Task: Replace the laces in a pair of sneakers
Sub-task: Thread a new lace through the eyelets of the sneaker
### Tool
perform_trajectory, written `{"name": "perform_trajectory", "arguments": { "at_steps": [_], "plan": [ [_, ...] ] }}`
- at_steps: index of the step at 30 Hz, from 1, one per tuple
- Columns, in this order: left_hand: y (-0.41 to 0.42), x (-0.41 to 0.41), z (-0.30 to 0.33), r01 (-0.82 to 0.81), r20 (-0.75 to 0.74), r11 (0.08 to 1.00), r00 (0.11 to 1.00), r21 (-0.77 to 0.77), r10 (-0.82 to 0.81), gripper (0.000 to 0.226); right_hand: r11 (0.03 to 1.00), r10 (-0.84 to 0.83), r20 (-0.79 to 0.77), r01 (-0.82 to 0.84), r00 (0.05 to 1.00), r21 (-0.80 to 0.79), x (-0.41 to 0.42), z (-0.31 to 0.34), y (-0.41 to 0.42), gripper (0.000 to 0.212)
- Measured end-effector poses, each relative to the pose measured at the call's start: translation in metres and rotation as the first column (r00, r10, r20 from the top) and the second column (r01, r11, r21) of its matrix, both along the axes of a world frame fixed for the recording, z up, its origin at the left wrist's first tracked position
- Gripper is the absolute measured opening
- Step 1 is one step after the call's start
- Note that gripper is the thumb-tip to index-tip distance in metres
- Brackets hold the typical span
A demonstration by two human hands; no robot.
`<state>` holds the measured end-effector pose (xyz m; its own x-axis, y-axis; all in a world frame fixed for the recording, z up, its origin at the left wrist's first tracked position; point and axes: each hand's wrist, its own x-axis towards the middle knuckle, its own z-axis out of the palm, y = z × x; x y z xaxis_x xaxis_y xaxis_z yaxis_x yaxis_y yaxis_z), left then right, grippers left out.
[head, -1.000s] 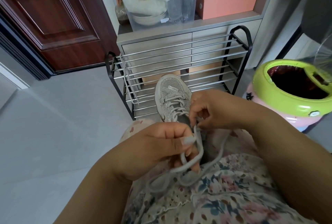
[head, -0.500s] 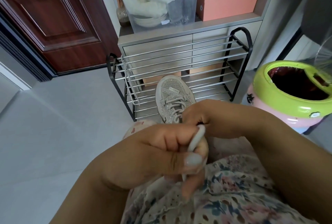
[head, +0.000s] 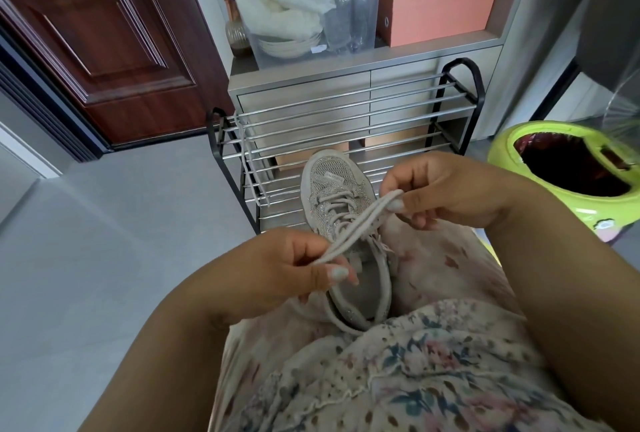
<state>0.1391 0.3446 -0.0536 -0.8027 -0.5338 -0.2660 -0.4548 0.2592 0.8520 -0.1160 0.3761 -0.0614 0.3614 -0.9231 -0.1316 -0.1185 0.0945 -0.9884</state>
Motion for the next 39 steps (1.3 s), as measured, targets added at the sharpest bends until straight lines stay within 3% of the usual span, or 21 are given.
{"name": "perform_trajectory", "arguments": {
  "at_steps": [2, 4, 6, 8, 9, 12, 13, 16, 18, 24, 27, 30, 34, 35, 37, 39],
  "plan": [
    [-0.003, 0.002, -0.006, -0.052, -0.003, 0.998, 0.999, -0.025, 0.052, 0.027, 0.999, 0.043, 0.018, -0.044, 0.999, 0.031, -0.006, -0.002, -0.001, 0.01],
    [-0.008, 0.004, -0.014, -0.159, -0.083, 0.986, 0.983, 0.053, 0.163, 0.036, 0.994, 0.103, -0.07, -0.1, 0.992, 0.05, -0.009, -0.001, 0.001, 0.029],
    [-0.011, 0.002, -0.022, -0.297, -0.199, 0.917, 0.914, 0.267, 0.355, 0.038, 0.99, 0.142, -0.233, -0.134, 0.962, 0.052, -0.008, 0.004, 0.005, 0.026],
    [-0.011, -0.005, -0.026, -0.42, -0.232, 0.778, 0.79, 0.467, 0.567, 0.038, 0.983, 0.181, -0.364, -0.17, 0.914, 0.063, -0.002, 0.008, 0.009, 0.021],
    [-0.009, -0.01, -0.027, -0.48, -0.207, 0.731, 0.749, 0.485, 0.63, 0.038, 0.98, 0.197, -0.41, -0.184, 0.891, 0.073, 0.003, 0.009, 0.011, 0.02],
    [-0.004, -0.019, -0.03, -0.631, -0.099, 0.728, 0.734, 0.268, 0.672, 0.04, 0.972, 0.233, -0.514, -0.219, 0.826, 0.087, 0.022, 0.008, 0.016, 0.018],
    [-0.003, -0.021, -0.028, -0.639, -0.106, 0.721, 0.724, 0.267, 0.681, 0.04, 0.968, 0.245, -0.546, -0.23, 0.801, 0.096, 0.027, 0.006, 0.017, 0.018],
    [0.003, -0.026, -0.019, -0.551, -0.212, 0.661, 0.664, 0.509, 0.717, 0.032, 0.971, 0.229, -0.665, -0.214, 0.711, 0.105, 0.038, -0.003, 0.016, 0.024],
    [0.007, -0.03, -0.015, -0.474, -0.261, 0.657, 0.657, 0.587, 0.707, 0.027, 0.983, 0.182, -0.71, -0.153, 0.68, 0.105, 0.044, -0.008, 0.016, 0.028],
    [0.012, -0.034, -0.018, -0.353, -0.283, 0.634, 0.674, 0.688, 0.683, 0.019, 0.989, 0.012, -0.58, 0.074, 0.815, 0.124, 0.062, -0.006, 0.02, 0.017],
    [0.014, -0.034, -0.016, -0.293, -0.322, 0.636, 0.669, 0.714, 0.67, 0.018, 0.993, -0.085, -0.571, 0.114, 0.817, 0.016, 0.075, -0.007, 0.022, 0.024],
    [0.012, -0.033, -0.013, -0.268, -0.361, 0.638, 0.641, 0.722, 0.678, 0.018, 0.978, -0.204, -0.521, 0.193, 0.829, -0.076, 0.079, -0.011, 0.021, 0.015],
    [0.006, -0.025, -0.018, -0.384, -0.383, 0.694, 0.624, 0.609, 0.681, 0.017, 0.975, -0.136, -0.54, 0.208, 0.831, 0.075, 0.068, -0.01, 0.02, 0.009],
    [0.005, -0.022, -0.021, -0.454, -0.373, 0.737, 0.656, 0.5, 0.657, 0.015, 0.968, -0.148, -0.529, 0.232, 0.836, 0.095, 0.065, -0.01, 0.018, 0.008],
    [0.006, -0.017, -0.029, -0.533, -0.31, 0.834, 0.777, 0.141, 0.548, 0.019, 0.941, -0.231, -0.466, 0.318, 0.854, 0.116, 0.058, -0.01, 0.015, 0.008],
    [0.009, -0.015, -0.035, -0.434, -0.204, 0.884, 0.894, -0.174, 0.398, 0.017, 0.903, -0.325, -0.399, 0.407, 0.858, 0.139, 0.054, -0.01, 0.012, 0.007]
  ]
}}
